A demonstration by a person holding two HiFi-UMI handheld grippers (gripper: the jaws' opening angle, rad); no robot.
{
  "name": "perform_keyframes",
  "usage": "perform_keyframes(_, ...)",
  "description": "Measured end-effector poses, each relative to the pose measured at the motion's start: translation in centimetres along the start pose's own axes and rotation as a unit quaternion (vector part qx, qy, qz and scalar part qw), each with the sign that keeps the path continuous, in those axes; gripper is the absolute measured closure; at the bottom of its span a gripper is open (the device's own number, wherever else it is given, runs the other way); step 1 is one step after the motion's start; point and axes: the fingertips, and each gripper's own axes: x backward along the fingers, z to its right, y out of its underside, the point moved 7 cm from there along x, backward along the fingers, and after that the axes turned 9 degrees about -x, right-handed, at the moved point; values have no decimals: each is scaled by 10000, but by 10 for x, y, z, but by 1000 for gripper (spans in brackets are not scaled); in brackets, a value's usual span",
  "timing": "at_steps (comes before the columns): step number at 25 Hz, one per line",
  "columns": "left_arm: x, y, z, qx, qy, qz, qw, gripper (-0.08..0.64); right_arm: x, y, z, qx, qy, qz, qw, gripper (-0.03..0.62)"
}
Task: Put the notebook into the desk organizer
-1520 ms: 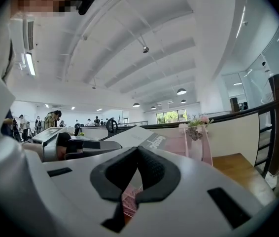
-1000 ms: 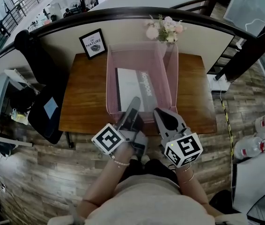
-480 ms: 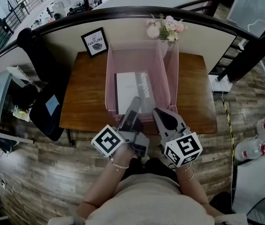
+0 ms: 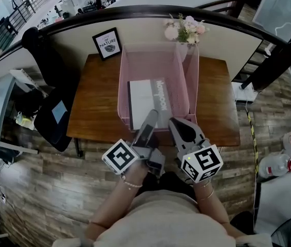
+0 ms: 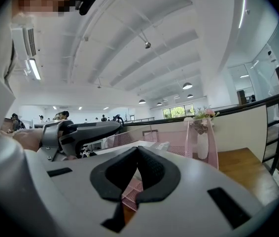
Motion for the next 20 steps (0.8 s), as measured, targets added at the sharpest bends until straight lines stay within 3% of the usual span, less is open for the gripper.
perform_keyframes(7, 8, 5, -6, 91, -123, -50, 9999, 263, -4, -1, -2, 10, -31, -35, 10000, 580)
perform_keyframes(11, 12, 3, -14, -230, -153, -174, 9995, 271, -5, 0, -2, 8, -46, -71, 10000, 580)
perform_keyframes(14, 12, 8, -15, 98, -144, -150, 9997, 278, -6, 1, -2, 7, -77, -83, 9999, 580)
perform_keyframes(20, 13, 10, -27, 104, -137, -292, 9994, 279, -7, 3, -1, 4, -136, -119, 9998, 580)
